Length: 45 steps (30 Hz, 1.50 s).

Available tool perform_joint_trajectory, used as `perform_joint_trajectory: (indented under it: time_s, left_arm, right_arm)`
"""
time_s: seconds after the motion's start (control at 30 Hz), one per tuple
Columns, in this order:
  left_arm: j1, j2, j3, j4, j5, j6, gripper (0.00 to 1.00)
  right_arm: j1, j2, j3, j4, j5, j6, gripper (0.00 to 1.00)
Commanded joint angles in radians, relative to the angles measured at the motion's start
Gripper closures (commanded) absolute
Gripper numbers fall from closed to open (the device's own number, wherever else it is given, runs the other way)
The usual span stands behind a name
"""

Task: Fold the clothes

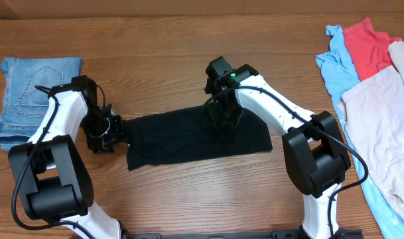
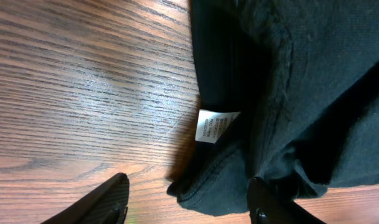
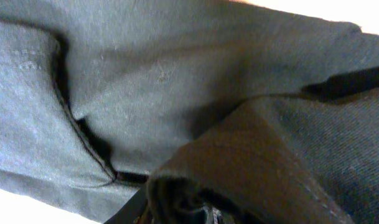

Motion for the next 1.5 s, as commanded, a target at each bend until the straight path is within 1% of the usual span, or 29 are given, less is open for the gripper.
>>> perform_joint_trajectory:
  time_s: [0.0,0.1,0.2,0.27,0.33,0.47,0.63,0.77,0.87,1.03,1.2,1.4,1.47]
  left_arm:
    - [0.004,-0.025,0.018,-0.009,0.02,0.014,0.34]
    - [0.005,-0.025,0.017,-0.012,0.02,0.016,0.32]
    - [0.004,-0.025,0.015,-0.011,0.02,0.016,0.31]
    - [0.004,-0.025,0.015,-0.011,0.02,0.016,0.31]
    - [0.005,-0.025,0.015,-0.011,0.019,0.02,0.31]
    - [0.005,-0.025,0.015,-0.009,0.019,0.024,0.31]
    - [0.005,-0.025,0.015,-0.003,0.019,0.024,0.3]
    - [0.005,-0.025,0.015,0.0,0.019,0.024,0.29]
    - [0.005,-0.025,0.015,0.0,0.019,0.024,0.28]
    - [0.005,-0.025,0.015,0.0,0.019,0.024,0.28]
    - [0.005,-0.025,0.015,-0.001,0.019,0.024,0.28]
    - [0.005,-0.025,0.015,-0.004,0.02,0.023,0.25]
    - [0.005,-0.025,0.015,-0.008,0.02,0.024,0.25]
  right_arm:
    - [0.006,-0.022,0.043,-0.031,-0.109,-0.098,0.71]
    - [0.006,-0.056,0.072,-0.079,-0.259,-0.243,0.71]
    - [0.006,-0.109,0.082,-0.081,-0.256,-0.286,0.7]
    - [-0.003,-0.143,0.082,-0.068,-0.197,-0.279,0.7]
    - [-0.014,-0.173,0.082,-0.063,-0.114,-0.237,0.7]
    - [-0.046,-0.217,0.082,-0.108,0.035,-0.176,0.69]
    - [-0.095,-0.215,0.058,-0.176,0.149,-0.122,0.69]
    - [-0.13,-0.209,-0.005,-0.145,0.164,-0.096,0.69]
    - [-0.138,-0.2,-0.073,-0.058,0.147,-0.097,0.69]
    - [-0.129,-0.175,-0.111,0.039,0.076,-0.098,0.69]
    - [-0.1,-0.127,-0.118,0.104,0.025,-0.102,0.69]
    - [-0.064,-0.08,-0.118,0.169,-0.123,-0.109,0.69]
    - [-0.057,-0.08,-0.117,0.214,-0.151,-0.109,0.65]
